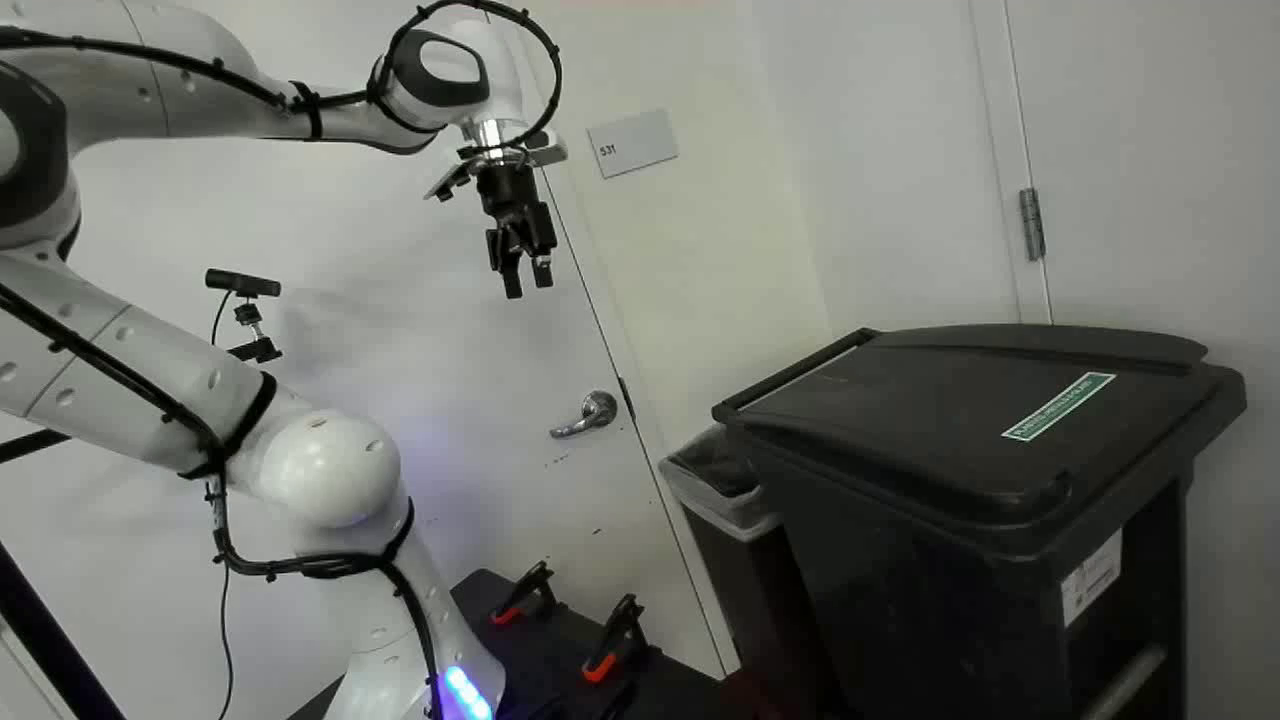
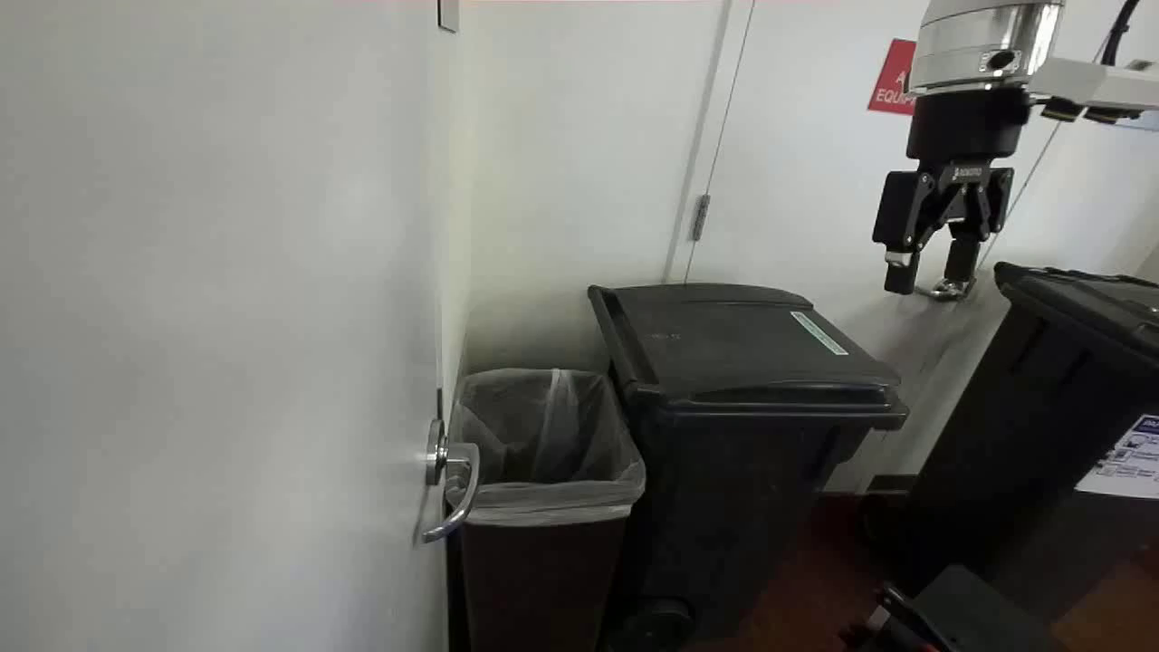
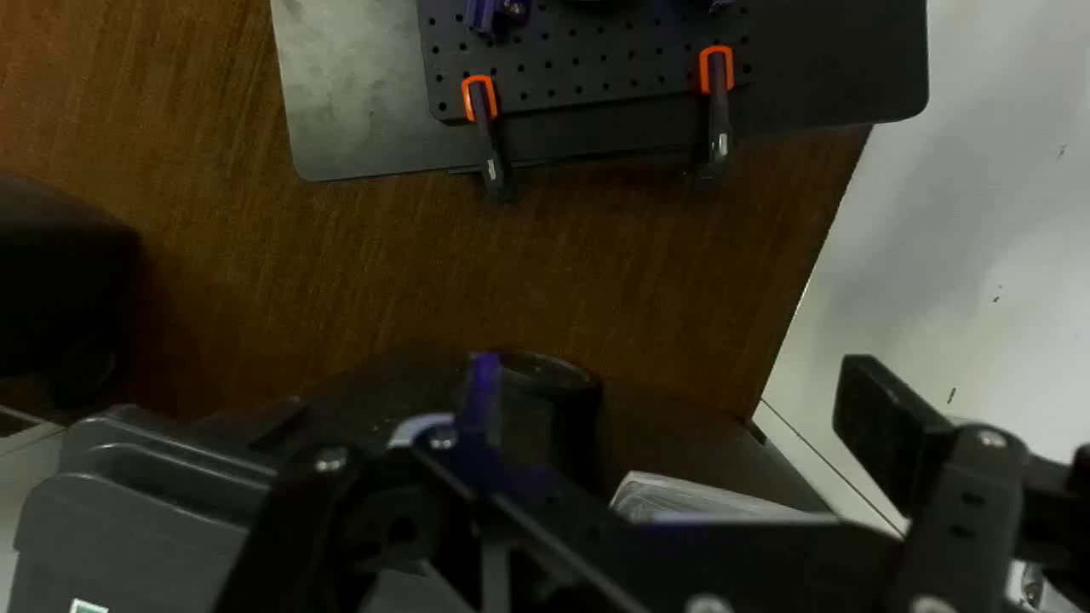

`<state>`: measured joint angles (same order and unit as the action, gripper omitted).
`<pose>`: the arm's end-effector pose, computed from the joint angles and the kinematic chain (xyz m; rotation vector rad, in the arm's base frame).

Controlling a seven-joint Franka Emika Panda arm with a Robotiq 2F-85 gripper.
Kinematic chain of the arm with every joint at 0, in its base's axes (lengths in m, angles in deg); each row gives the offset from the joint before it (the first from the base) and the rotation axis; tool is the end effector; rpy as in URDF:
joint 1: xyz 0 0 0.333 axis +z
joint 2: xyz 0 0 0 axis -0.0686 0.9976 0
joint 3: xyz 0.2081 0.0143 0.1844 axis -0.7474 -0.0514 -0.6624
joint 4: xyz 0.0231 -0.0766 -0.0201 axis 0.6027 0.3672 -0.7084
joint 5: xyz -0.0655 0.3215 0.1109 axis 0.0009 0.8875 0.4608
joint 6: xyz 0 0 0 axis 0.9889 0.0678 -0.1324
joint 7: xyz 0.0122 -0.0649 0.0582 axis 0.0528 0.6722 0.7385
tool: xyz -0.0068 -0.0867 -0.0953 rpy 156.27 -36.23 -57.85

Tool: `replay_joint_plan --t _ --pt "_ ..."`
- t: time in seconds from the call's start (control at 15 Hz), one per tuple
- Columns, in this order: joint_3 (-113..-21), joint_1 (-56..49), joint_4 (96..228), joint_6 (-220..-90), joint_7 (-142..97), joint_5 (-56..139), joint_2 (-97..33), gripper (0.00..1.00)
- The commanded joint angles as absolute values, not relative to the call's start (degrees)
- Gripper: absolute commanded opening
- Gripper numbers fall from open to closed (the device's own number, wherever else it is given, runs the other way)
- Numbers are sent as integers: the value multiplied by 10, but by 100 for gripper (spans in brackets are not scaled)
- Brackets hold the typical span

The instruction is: Open the bin

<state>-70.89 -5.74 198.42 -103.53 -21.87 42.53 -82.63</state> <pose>0.3137 -0.0152 0.5191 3.0851 -0.1716 -0.3186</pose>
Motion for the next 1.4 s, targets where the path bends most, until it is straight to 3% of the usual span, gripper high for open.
replay_joint_plan --t 0.0,0.53,0.87,1.33 --pt "-709 -58 1983 -1034 -218 425 -826 100" --pt "-704 -60 1980 -1036 -217 427 -821 100" --pt "-645 -86 1987 -1058 -204 447 -815 100" --pt "-542 -171 2052 -1253 -212 478 -802 100"
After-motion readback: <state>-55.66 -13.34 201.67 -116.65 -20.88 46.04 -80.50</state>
